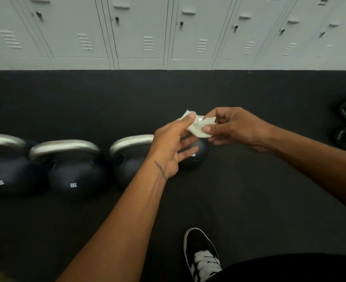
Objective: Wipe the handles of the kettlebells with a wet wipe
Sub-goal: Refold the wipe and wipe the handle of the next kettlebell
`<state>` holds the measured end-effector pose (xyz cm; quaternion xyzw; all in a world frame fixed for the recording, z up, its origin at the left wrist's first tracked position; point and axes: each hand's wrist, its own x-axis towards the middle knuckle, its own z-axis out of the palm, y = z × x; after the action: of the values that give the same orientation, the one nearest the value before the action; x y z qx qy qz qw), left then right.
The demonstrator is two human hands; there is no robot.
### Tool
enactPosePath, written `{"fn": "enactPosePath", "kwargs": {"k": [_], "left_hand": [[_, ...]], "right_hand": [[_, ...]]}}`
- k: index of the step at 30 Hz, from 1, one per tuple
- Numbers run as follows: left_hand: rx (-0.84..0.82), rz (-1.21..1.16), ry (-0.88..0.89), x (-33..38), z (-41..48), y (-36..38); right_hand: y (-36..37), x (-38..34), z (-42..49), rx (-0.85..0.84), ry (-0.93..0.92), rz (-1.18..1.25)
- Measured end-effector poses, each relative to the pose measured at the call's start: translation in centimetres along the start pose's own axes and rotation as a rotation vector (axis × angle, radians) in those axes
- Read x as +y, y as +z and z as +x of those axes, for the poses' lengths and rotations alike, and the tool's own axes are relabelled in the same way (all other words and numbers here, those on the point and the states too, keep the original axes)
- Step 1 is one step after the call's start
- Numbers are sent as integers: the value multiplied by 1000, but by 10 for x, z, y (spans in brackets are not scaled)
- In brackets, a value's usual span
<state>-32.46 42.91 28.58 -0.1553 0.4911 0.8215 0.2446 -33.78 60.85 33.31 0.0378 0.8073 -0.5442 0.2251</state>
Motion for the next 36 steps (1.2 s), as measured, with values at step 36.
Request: {"fn": "enactPosePath", "kwargs": {"k": [36], "left_hand": [[177, 80, 119, -34, 15, -108]], "right_hand": [[135, 61, 48, -19, 332, 608]]}}
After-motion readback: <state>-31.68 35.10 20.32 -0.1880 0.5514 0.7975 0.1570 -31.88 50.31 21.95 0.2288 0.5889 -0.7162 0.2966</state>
